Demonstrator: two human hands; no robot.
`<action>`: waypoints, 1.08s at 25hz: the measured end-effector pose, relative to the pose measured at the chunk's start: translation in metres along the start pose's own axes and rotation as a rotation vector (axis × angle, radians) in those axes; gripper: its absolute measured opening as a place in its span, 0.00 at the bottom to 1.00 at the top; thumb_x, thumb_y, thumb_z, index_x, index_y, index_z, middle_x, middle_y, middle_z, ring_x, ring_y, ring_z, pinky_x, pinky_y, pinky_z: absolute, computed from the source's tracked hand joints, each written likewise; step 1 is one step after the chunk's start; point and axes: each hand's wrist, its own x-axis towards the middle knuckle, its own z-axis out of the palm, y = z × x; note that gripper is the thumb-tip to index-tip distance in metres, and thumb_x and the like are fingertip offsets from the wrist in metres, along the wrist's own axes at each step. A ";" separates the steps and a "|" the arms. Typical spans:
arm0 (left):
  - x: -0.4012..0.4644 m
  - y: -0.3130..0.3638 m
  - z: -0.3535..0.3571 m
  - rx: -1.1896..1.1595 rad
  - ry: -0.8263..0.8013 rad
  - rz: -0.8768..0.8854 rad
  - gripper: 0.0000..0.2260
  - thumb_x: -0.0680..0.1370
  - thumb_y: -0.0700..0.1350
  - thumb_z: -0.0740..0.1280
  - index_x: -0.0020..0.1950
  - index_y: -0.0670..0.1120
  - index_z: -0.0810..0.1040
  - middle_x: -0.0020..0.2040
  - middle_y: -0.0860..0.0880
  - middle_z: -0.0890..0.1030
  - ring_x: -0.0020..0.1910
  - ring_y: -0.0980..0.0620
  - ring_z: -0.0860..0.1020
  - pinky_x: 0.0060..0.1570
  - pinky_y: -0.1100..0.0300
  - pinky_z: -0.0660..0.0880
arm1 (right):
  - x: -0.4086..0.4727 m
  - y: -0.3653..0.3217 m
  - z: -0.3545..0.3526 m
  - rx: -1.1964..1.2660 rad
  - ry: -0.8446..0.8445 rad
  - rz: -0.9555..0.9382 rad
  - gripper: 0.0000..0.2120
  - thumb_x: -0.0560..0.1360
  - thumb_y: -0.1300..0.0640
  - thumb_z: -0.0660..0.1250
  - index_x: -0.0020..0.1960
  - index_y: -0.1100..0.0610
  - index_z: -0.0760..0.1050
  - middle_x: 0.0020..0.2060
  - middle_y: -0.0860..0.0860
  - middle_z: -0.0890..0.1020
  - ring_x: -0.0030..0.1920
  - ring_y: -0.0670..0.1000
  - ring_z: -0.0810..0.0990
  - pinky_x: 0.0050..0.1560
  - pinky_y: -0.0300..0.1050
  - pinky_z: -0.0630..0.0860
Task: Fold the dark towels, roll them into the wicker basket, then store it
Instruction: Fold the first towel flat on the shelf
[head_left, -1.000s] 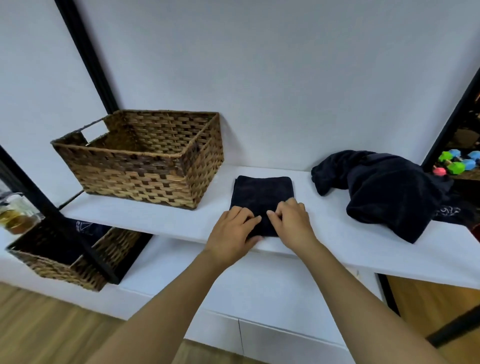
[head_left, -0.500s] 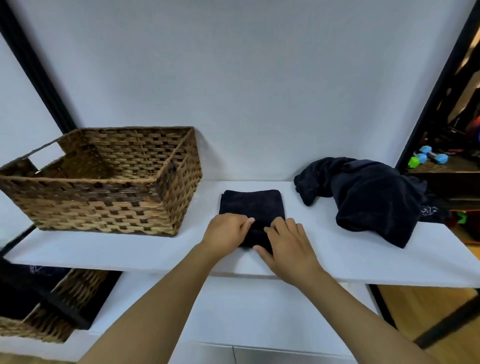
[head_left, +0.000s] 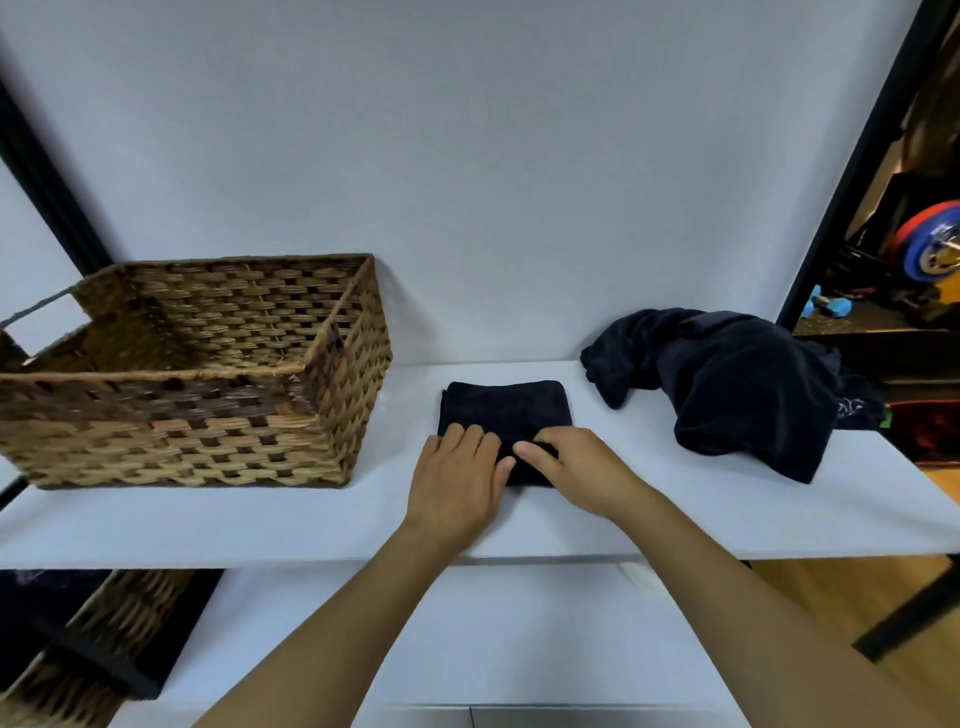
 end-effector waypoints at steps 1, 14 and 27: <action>-0.004 -0.001 0.000 -0.016 -0.036 0.003 0.18 0.83 0.55 0.52 0.47 0.48 0.76 0.43 0.51 0.75 0.43 0.49 0.72 0.42 0.55 0.67 | 0.000 0.001 -0.002 0.070 -0.031 0.033 0.26 0.81 0.38 0.59 0.36 0.59 0.68 0.29 0.47 0.69 0.30 0.47 0.66 0.35 0.44 0.65; 0.052 -0.018 -0.023 -0.331 -0.427 -0.271 0.22 0.86 0.57 0.50 0.38 0.49 0.70 0.35 0.51 0.76 0.38 0.47 0.76 0.37 0.54 0.70 | 0.002 -0.008 0.013 -0.458 0.263 -0.045 0.20 0.84 0.47 0.49 0.40 0.54 0.71 0.35 0.47 0.73 0.34 0.51 0.71 0.32 0.46 0.66; 0.039 -0.011 -0.017 0.074 -0.317 0.107 0.30 0.75 0.72 0.58 0.51 0.45 0.73 0.48 0.51 0.75 0.48 0.51 0.70 0.45 0.58 0.61 | 0.025 -0.003 -0.006 -0.204 0.096 0.142 0.15 0.84 0.50 0.50 0.43 0.55 0.67 0.38 0.50 0.73 0.37 0.52 0.70 0.37 0.47 0.66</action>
